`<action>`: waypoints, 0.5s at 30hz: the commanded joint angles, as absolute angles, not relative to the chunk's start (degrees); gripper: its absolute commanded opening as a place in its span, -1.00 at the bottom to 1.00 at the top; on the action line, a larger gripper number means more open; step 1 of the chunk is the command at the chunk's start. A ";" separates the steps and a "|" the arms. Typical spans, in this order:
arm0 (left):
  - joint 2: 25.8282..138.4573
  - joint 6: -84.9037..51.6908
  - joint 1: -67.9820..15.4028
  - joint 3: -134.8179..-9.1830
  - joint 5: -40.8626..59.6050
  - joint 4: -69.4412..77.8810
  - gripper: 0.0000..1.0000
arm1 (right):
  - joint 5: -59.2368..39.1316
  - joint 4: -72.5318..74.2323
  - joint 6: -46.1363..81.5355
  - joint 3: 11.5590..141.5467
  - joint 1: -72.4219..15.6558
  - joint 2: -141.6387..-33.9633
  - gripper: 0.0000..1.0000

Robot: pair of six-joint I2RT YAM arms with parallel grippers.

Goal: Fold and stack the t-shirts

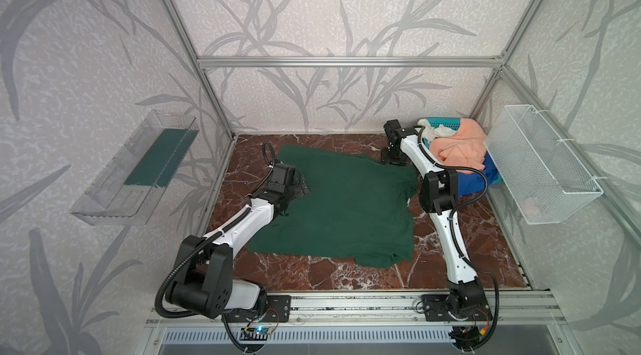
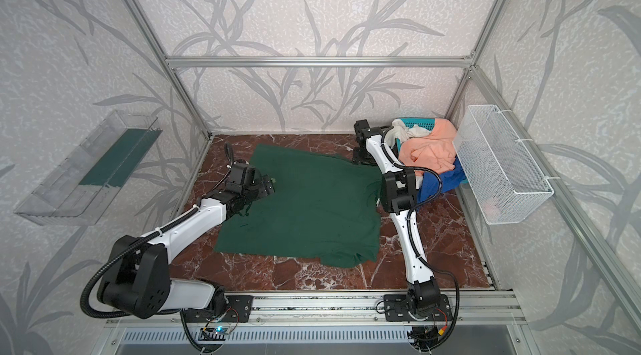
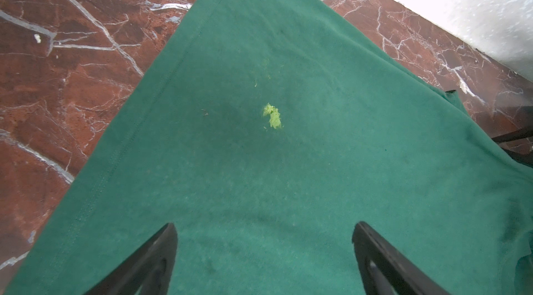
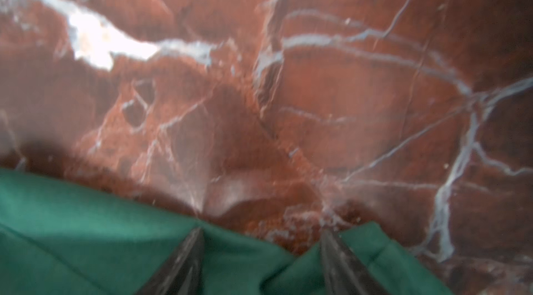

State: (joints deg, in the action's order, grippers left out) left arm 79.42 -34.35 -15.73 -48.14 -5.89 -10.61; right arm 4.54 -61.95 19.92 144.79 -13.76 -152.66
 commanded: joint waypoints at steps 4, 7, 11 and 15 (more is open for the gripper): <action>79.29 -33.32 -15.47 -48.06 -6.14 -10.34 0.90 | 0.96 -68.82 19.68 146.37 -14.19 -152.61 -0.12; 78.77 -33.32 -15.38 -47.81 -6.35 -10.39 0.90 | 1.97 -69.53 19.87 146.18 -14.65 -152.32 -0.48; 78.36 -33.05 -15.12 -47.24 -6.85 -10.52 0.91 | 1.24 -68.02 19.25 146.39 -14.85 -151.10 -0.74; 78.20 -33.13 -14.77 -46.97 -6.86 -10.67 0.90 | 1.32 -67.07 18.35 147.97 -14.85 -150.22 -0.94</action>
